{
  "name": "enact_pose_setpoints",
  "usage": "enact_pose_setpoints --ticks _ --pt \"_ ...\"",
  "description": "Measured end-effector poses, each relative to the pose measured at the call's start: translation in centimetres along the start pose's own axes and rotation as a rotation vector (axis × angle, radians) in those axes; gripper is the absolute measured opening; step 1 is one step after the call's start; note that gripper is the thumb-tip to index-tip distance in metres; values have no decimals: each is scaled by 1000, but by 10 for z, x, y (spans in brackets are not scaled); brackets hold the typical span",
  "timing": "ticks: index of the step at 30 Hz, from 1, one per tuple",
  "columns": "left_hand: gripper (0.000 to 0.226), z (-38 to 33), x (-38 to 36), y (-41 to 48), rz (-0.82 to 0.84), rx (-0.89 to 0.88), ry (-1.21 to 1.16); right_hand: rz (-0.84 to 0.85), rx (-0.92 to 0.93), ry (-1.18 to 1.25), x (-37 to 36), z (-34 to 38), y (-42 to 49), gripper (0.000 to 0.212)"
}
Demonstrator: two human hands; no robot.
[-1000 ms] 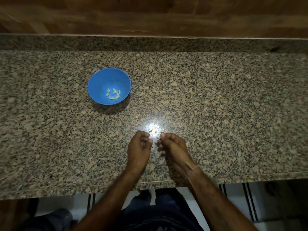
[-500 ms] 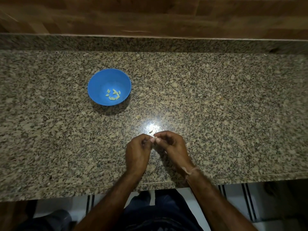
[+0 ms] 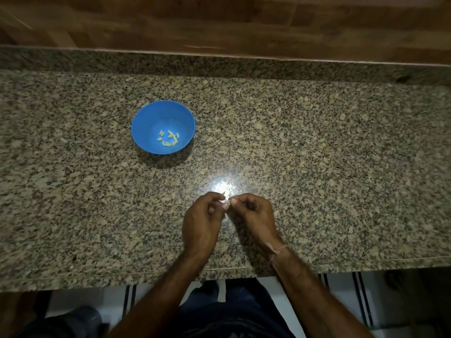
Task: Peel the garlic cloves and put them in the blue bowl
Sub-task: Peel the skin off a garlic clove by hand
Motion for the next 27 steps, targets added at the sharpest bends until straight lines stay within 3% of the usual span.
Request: enact_pose_setpoints --ticks 2,6,11,15,21,24,27 --pt "2 -1 2 -1 -6 -35 -10 36 14 -29 -1 -2 -1 12" --pt "10 2 8 1 -47 -24 6 76 54 -78 -1 -4 -1 11" --pt "9 25 36 21 -227 86 3 110 240 -503 17 11 -3 40" --pt "10 50 54 39 -295 56 73 222 253 -823 23 4 -22 56" --pt "34 48 43 15 -301 40 53 131 392 -819 -14 -5 -21 38" --pt "35 52 32 -3 -247 21 89 200 392 -794 -27 -8 -9 34" --pt "31 54 25 -9 -211 -18 131 148 369 -658 -18 -4 0 22"
Point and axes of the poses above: each hand's wrist, its own y-axis towards the middle knuckle, its own x-axis out of the back of the hand, z = x × y, the point moved 2 cm from there along y, towards the middle knuckle, and after that the axes turned 13 degrees about x, right-handed, at the moved point
